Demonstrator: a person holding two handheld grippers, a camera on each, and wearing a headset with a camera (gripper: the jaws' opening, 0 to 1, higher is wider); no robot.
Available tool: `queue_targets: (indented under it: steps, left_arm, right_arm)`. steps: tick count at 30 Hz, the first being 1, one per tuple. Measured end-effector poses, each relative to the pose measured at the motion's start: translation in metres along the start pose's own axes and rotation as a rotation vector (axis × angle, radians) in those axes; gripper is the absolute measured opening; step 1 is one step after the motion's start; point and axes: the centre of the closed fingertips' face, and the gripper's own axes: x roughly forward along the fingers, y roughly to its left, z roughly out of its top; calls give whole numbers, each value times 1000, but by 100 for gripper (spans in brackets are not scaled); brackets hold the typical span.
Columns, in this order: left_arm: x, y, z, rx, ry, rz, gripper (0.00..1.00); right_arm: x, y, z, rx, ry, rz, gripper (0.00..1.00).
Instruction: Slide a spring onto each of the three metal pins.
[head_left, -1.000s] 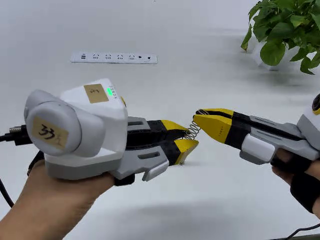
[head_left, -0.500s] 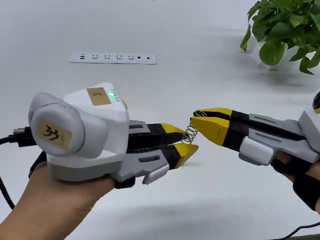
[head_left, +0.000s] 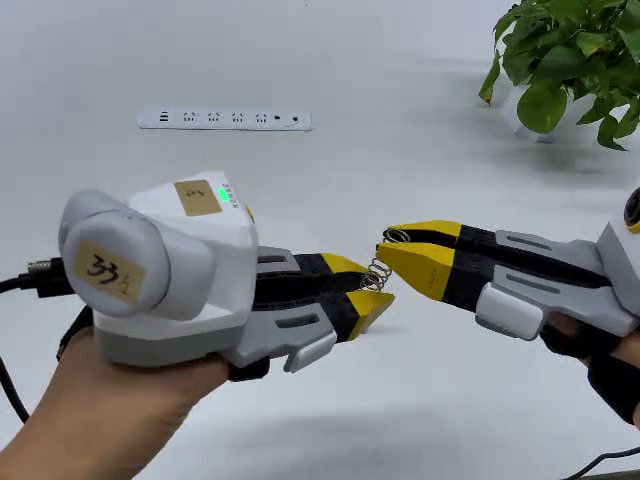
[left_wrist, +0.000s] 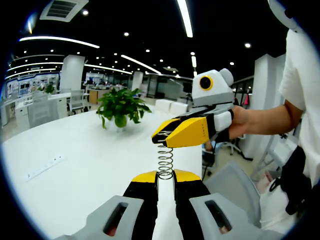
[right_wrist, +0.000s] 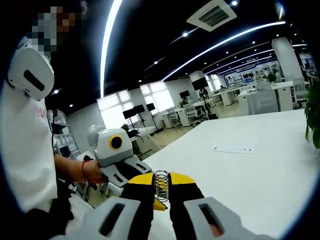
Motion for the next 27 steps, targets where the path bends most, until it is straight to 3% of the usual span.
queue_targets:
  steps: [14, 19, 21, 24, 27]
  left_arm:
    - [0, -2, -4, 13, 12, -10, 11]
    - [0, -3, -3, 16, 7, -15, 10]
    - [0, -3, -3, 13, 1, -17, 10]
    - [0, -3, -2, 10, -4, -16, 10]
    - [-1, -2, -2, 10, -4, -15, 10]
  right_arm:
    - [-1, 3, -5, -40, 42, 10, 12]
    - [-3, 3, -3, -57, 86, 28, 18]
    - [-4, 3, -6, -87, 131, 46, 18]
    - [-4, 5, -1, -98, 147, 68, 22]
    - [-5, 6, -4, -194, 246, 103, 22]
